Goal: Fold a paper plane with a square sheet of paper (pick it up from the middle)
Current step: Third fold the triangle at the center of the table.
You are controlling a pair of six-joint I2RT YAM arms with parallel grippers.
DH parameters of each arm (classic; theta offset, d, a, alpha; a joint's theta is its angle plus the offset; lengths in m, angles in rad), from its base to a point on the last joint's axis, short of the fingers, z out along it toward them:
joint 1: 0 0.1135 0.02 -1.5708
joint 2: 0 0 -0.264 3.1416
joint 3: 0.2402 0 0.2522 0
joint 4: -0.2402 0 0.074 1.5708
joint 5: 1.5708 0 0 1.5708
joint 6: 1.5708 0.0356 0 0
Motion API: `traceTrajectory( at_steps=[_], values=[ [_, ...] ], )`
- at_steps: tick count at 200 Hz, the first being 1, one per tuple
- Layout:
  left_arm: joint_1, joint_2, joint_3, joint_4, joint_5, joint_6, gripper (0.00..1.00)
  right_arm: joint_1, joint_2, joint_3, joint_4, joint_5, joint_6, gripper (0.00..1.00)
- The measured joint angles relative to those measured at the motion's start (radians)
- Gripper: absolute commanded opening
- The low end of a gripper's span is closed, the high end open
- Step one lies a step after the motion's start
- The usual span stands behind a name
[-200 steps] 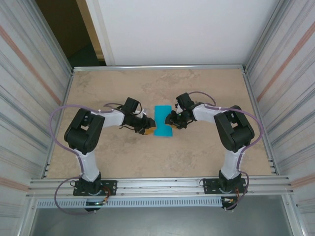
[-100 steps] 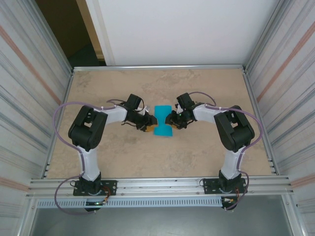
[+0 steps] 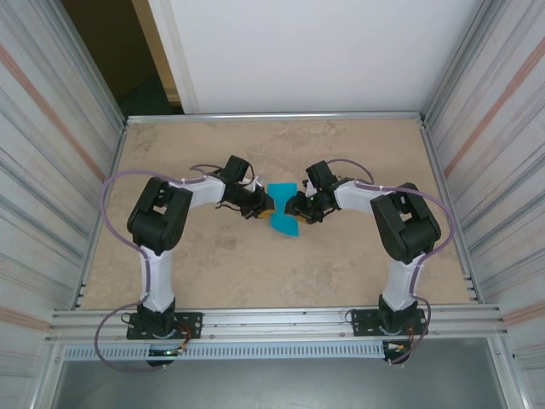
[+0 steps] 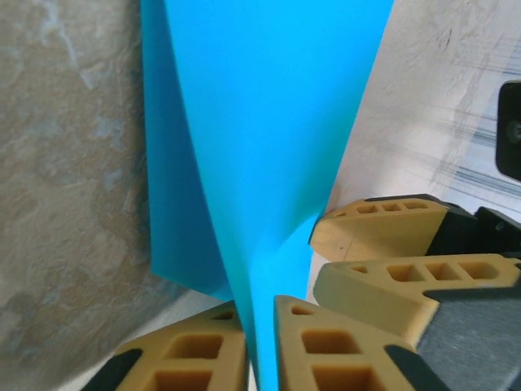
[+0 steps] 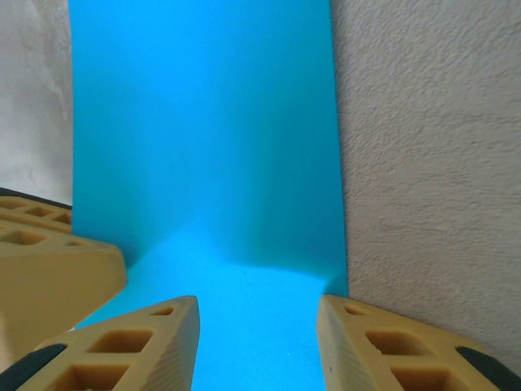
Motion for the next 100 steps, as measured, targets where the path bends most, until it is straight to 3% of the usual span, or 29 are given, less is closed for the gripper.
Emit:
traceTrajectory(
  at_steps=[29, 57, 100],
  values=[
    [0.000, 0.000, 0.000, -0.011, -0.002, -0.005, 0.03, 0.001, -0.029, -0.019, 0.006, 0.016, -0.007, 0.55],
    [0.000, 0.000, 0.000, -0.019, -0.006, -0.020, 0.02, 0.003, -0.116, -0.047, -0.028, 0.090, -0.044, 0.64],
    [0.001, -0.002, 0.000, -0.022, -0.006, -0.062, 0.02, 0.090, -0.292, -0.081, -0.041, 0.268, -0.175, 0.67]
  ],
)
